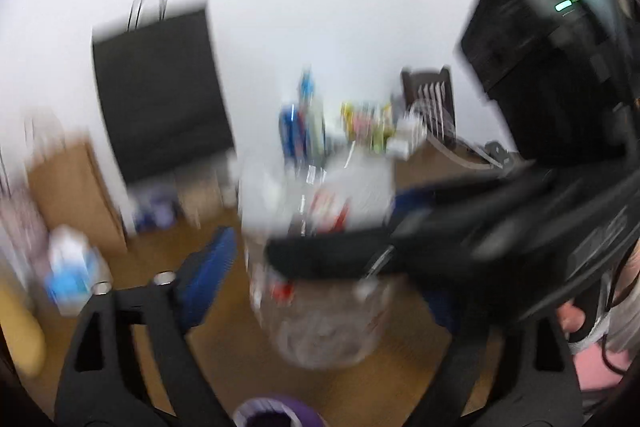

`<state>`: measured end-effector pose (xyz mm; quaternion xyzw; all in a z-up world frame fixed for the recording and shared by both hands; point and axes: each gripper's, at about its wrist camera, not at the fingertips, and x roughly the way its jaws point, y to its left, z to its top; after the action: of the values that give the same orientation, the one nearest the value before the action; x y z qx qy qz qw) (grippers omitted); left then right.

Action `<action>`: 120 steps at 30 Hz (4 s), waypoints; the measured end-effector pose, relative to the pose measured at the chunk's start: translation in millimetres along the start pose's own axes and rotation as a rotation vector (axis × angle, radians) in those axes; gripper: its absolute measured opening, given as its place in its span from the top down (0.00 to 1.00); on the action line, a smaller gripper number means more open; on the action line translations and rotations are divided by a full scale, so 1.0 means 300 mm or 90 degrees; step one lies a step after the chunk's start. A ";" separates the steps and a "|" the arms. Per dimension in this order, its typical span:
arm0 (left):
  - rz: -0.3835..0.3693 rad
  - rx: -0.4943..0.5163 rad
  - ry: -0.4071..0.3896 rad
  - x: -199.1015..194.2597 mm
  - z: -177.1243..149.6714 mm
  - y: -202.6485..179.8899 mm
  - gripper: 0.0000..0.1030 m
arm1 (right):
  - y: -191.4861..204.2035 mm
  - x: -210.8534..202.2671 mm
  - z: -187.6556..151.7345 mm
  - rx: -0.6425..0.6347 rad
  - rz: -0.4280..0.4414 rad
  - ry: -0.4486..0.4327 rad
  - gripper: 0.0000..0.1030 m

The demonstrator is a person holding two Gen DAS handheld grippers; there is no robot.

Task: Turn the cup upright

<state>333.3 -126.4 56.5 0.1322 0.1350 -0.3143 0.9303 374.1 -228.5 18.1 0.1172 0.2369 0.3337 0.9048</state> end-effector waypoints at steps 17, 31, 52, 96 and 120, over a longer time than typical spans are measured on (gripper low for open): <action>0.008 -0.047 0.026 0.041 -0.099 0.067 0.07 | -0.004 0.041 -0.043 0.013 -0.009 0.015 0.35; 0.040 -0.168 0.165 0.028 -0.324 0.085 0.15 | 0.052 0.144 -0.236 -0.046 -0.065 0.105 0.35; 0.057 -0.369 0.279 0.031 -0.527 0.324 0.37 | 0.155 0.404 -0.256 -0.088 -0.055 0.175 0.34; 0.414 -0.284 0.130 -0.745 -0.468 0.143 0.00 | 0.409 -0.125 -0.424 -0.104 -0.244 0.066 0.22; 0.479 -0.283 0.074 -1.035 -0.615 -0.146 0.00 | 0.701 -0.404 -0.767 -0.142 -0.202 -0.053 0.22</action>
<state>37.1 71.5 -18.2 -0.0138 0.1941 0.0914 0.9766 61.4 -138.4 -59.6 -0.0090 0.1766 0.2061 0.9624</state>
